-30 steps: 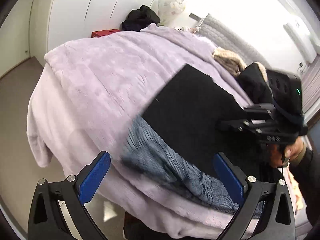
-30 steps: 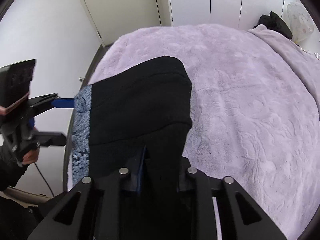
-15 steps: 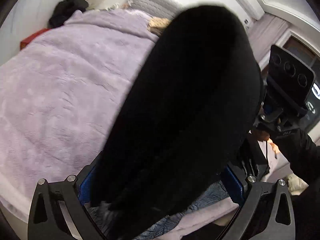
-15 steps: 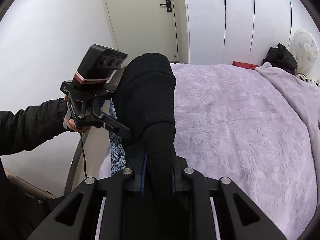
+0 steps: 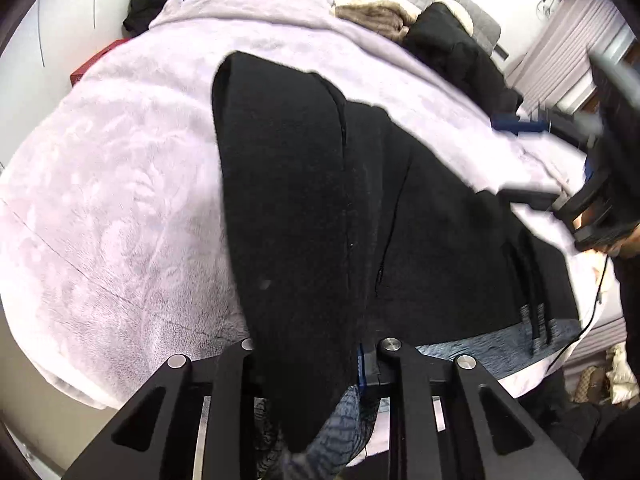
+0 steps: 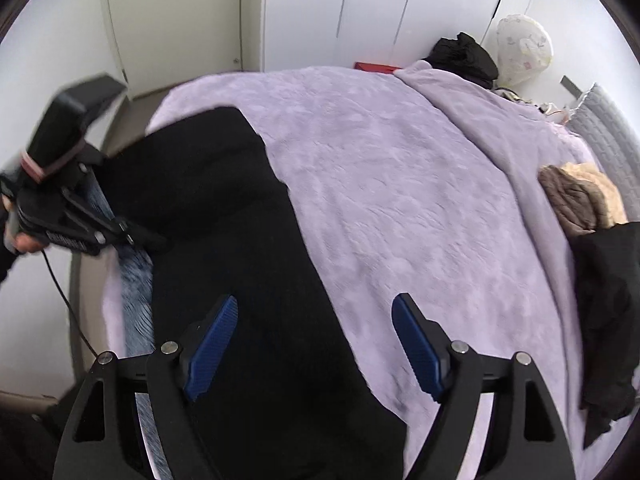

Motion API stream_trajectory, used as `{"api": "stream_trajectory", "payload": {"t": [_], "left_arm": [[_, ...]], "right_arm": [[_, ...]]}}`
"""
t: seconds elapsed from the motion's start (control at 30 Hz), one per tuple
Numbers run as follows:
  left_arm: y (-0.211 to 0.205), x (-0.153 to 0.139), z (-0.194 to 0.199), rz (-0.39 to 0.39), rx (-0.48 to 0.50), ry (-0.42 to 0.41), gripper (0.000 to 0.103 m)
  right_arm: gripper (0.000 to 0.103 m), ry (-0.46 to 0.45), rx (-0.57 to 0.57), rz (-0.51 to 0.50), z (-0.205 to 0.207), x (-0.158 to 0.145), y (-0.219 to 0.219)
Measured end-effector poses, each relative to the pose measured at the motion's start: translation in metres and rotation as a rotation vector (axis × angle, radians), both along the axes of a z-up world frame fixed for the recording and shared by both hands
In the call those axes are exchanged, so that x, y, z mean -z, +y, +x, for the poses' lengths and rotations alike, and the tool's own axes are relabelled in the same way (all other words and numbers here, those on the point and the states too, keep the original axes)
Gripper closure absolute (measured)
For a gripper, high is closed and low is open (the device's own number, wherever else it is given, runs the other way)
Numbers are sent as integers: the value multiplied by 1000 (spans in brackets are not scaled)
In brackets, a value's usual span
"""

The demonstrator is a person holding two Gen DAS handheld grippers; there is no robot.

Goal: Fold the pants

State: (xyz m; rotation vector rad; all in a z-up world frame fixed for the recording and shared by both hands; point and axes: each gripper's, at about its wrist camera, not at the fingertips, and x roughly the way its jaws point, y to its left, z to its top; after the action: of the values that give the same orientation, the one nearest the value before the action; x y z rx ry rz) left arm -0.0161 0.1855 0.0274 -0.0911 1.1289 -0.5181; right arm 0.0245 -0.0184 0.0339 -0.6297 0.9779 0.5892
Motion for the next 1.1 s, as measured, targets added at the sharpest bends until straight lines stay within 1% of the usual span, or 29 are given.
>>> {"api": "stream_trajectory", "payload": {"t": [0.07,0.1,0.17,0.2,0.23,0.27,0.3,0.37,0.43,0.5,0.53,0.57,0.6,0.63,0.67,0.7,0.73,0.8,0.83,0.9,0.97,1.03,1.1], "left_arm": [[-2,-12,-4,-9,-8,-10,79],[-4,-17,-7,6,-9,-22,79],[-17,-27,-15,63,-10,-52,79],[-24,-31,-19,86,-10,-62,79],[-30,-34,-20,96,-10,-64,80],[-37,-38,-23,102,-13,-69,80],[-38,-43,-22,109,-17,-77,80],[-43,-50,-28,115,-28,-91,80],[-44,-51,-33,111,-44,-95,80],[-48,-54,-36,125,-51,-109,80],[-54,-57,-36,133,-54,-113,80],[-57,-57,-35,137,-55,-115,80],[-60,-59,-34,141,-53,-119,80],[-61,-61,-36,139,-46,-121,80],[-62,-64,-37,140,-39,-127,80],[-67,-66,-39,155,-38,-141,80],[-72,-70,-43,176,-35,-160,80],[-78,-77,-51,186,-32,-177,80],[-81,-80,-54,188,-32,-182,80],[-87,-85,-59,198,-32,-192,80],[-97,-90,-66,212,-28,-205,80],[-111,-95,-75,231,-13,-229,80],[-124,-102,-83,242,6,-249,81]], "right_arm": [[21,-22,59,-128,-7,16,-14],[21,-30,79,-173,-11,26,-19],[21,-56,117,-272,-21,50,-25],[21,-47,119,-291,-26,60,-23],[22,-39,105,-288,-36,69,-17],[29,-71,88,-288,-49,72,-10],[32,-113,55,-301,-63,72,-1],[32,-155,-38,-301,-96,68,8],[32,-143,-118,-257,-119,62,14],[32,-119,-141,-181,-132,52,13],[32,-71,-129,-104,-131,49,9],[32,-1,-112,-45,-126,52,6],[32,96,-86,-19,-117,64,5],[29,179,-62,-15,-107,80,3],[22,200,-68,8,-100,87,1],[21,206,-78,27,-97,85,-1],[21,226,-65,45,-92,78,-3],[21,220,-26,102,-91,58,-15],[21,198,-35,143,-94,44,-23],[21,136,-34,177,-111,22,-39],[20,71,12,195,-125,6,-62],[20,43,77,241,-138,-7,-84],[20,20,166,280,-145,-10,-115]]}}
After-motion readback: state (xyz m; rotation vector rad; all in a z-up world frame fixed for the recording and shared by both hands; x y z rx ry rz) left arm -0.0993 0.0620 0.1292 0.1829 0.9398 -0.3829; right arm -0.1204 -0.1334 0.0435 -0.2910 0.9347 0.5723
